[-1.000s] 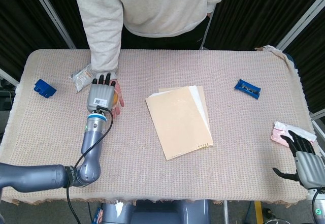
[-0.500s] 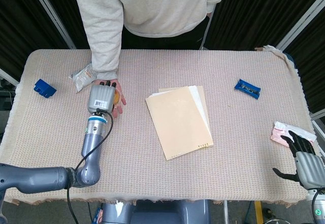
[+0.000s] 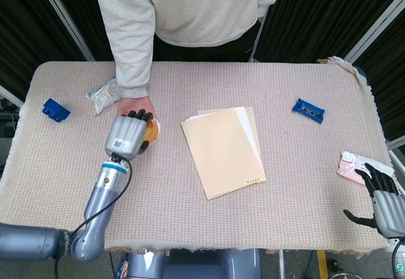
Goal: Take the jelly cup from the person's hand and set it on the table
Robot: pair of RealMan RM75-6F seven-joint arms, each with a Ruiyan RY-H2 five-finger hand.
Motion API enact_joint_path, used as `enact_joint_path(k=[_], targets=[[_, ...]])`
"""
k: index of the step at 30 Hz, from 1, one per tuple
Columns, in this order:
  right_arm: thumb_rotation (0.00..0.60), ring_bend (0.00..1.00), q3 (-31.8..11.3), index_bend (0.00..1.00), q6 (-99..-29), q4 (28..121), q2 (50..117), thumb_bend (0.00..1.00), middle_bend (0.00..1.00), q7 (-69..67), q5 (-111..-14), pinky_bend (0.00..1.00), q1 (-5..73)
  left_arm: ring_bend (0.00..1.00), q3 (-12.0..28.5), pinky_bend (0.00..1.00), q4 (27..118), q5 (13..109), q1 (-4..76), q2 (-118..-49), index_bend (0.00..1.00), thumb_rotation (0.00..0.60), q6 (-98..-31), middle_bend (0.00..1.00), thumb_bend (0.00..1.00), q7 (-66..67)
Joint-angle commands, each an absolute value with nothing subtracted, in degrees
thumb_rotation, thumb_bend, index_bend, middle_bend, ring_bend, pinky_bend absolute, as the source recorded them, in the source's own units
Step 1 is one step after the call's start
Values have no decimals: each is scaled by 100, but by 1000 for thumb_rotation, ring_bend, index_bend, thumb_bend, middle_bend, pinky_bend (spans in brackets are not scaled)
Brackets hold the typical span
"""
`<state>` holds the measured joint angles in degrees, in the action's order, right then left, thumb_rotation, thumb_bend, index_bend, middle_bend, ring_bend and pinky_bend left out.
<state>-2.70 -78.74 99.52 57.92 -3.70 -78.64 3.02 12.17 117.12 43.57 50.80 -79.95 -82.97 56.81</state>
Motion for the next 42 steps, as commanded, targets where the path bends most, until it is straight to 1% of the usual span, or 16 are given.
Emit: enact_joint_path(k=[1,5,8,12,14,16,17,19,21,22,23,26,30,33,37,42], targets=[[600,0,-275,135,-7897,9979,5802,73,0,-328,-7842,0,285,513,153,580,12669,5580,4380,-7365,803,600,-8513,567,587,5296],[600,0,-289,136,-7924,10000,5828,73,0,-268,-7837,0,284,512,-444,575,12612,6142,4041,-7410,800,600,-8400,564,587,4987],[600,0,-302,136,-7954,10012,5851,73,0,-243,-7826,0,275,501,-790,564,12198,6443,3821,-7676,784,600,-8254,547,587,4825],[600,0,-323,135,-7980,10007,5860,73,0,-244,-7818,0,268,455,-937,540,11580,6516,3649,-8073,739,600,-8071,493,586,4793],[600,0,-329,135,-7990,9999,5860,72,0,-256,-7816,0,263,421,-929,511,11304,6473,3591,-8250,687,600,-7995,449,587,4783],[600,0,-333,136,-8029,9990,5858,72,0,-261,-7844,0,251,332,-882,418,10984,6337,3553,-8440,584,600,-7907,354,583,4889],[600,0,-334,136,-8041,9985,5860,73,0,-262,-7854,0,248,299,-879,387,10930,6290,3551,-8467,552,600,-7877,320,579,4922],[600,0,-335,136,-8076,9979,5867,73,0,-271,-7885,0,238,159,-866,256,10779,6071,3555,-8550,439,600,-7743,175,551,5025],[600,0,-331,135,-8081,9967,5872,73,0,-293,-7898,0,232,41,-804,115,10645,5787,3576,-8637,312,600,-7574,46,485,5144],[600,0,-334,136,-8075,9955,5873,73,0,-300,-7894,0,234,7,-779,52,10609,5627,3582,-8657,245,600,-7499,9,434,5215],[600,0,-340,136,-8069,9951,5874,73,0,-308,-7884,0,236,0,-756,20,10605,5533,3586,-8663,189,600,-7463,0,389,5254],[600,0,-353,136,-8046,9936,5879,73,0,-324,-7862,0,247,0,-643,0,10619,5285,3569,-8661,81,600,-7452,0,327,5308],[600,0,-342,135,-8035,9938,5876,74,0,-319,-7885,0,249,0,-572,0,10713,5302,3497,-8540,32,600,-7559,0,287,5239],[600,0,-337,136,-8040,9941,5879,73,0,-311,-7896,0,243,0,-594,0,10917,5544,3383,-8293,5,600,-7734,0,205,5073],[600,0,-341,135,-8020,9940,5879,73,0,-313,-7883,0,249,0,-802,0,11129,6406,3014,-7880,0,600,-8251,0,178,4466],[600,0,-331,135,-8007,9940,5898,73,0,-255,-7912,0,263,0,-1394,0,10814,7943,2338,-7305,0,600,-9125,0,173,3439]])
